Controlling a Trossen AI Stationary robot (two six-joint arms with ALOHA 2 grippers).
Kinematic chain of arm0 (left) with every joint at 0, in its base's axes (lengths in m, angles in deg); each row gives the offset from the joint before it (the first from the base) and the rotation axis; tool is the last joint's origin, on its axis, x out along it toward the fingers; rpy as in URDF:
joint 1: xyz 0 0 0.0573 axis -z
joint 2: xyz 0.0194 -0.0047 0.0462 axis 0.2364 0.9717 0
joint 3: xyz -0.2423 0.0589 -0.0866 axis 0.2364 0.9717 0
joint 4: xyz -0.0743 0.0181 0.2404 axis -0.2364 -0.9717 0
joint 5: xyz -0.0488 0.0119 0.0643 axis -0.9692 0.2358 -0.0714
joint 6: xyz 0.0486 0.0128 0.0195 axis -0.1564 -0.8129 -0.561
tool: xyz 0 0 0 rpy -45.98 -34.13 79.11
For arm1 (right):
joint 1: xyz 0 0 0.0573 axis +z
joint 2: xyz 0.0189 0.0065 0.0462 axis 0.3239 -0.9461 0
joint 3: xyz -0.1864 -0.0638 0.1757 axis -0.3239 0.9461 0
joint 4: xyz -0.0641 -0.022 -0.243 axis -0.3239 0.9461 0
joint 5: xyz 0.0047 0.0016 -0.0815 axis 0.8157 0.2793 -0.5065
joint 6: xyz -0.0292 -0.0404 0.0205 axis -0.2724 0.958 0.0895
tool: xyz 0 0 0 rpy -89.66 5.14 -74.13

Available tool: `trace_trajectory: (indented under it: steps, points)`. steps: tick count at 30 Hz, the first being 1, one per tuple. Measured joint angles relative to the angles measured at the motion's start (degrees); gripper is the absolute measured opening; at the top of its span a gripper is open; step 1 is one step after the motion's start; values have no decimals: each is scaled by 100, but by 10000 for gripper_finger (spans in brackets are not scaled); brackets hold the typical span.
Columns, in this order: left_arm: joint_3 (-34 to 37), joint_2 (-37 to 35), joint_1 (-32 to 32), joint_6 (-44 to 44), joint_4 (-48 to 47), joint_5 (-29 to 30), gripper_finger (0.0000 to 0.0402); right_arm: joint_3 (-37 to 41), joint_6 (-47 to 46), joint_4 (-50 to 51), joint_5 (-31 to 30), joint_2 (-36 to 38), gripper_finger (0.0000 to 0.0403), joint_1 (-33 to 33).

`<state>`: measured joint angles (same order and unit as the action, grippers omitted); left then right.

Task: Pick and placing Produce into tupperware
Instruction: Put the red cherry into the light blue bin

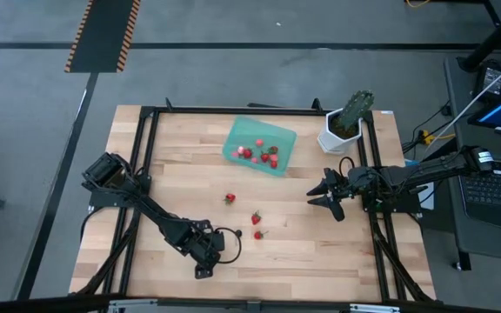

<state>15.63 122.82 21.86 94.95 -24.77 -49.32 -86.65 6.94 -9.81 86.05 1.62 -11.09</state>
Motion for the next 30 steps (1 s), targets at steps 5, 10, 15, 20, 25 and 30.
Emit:
trace_trajectory:
  steps: [5, 10, 15, 20, 25, 30]
  points:
    - [-2, 17, 0, 0, -51, 2, 115, 0, 0, 0, -1, 0, 154, 0]
    - [-11, 17, 0, -2, -64, -19, 83, 0, 1, 1, 1, 0, 154, 0]
    - [-11, 20, 0, -2, -90, -22, 60, 0, 1, 0, 1, 0, 154, 0]
    - [-2, 31, 0, -96, -116, -39, 6, 0, 1, 2, 1, 0, 154, 0]
    - [0, 31, 0, -149, -115, -37, 4, 0, 0, 1, -1, 0, 154, 0]
    - [-2, 31, 5, -211, -142, -3, 1, 0, 0, 0, 1, 0, 154, 0]
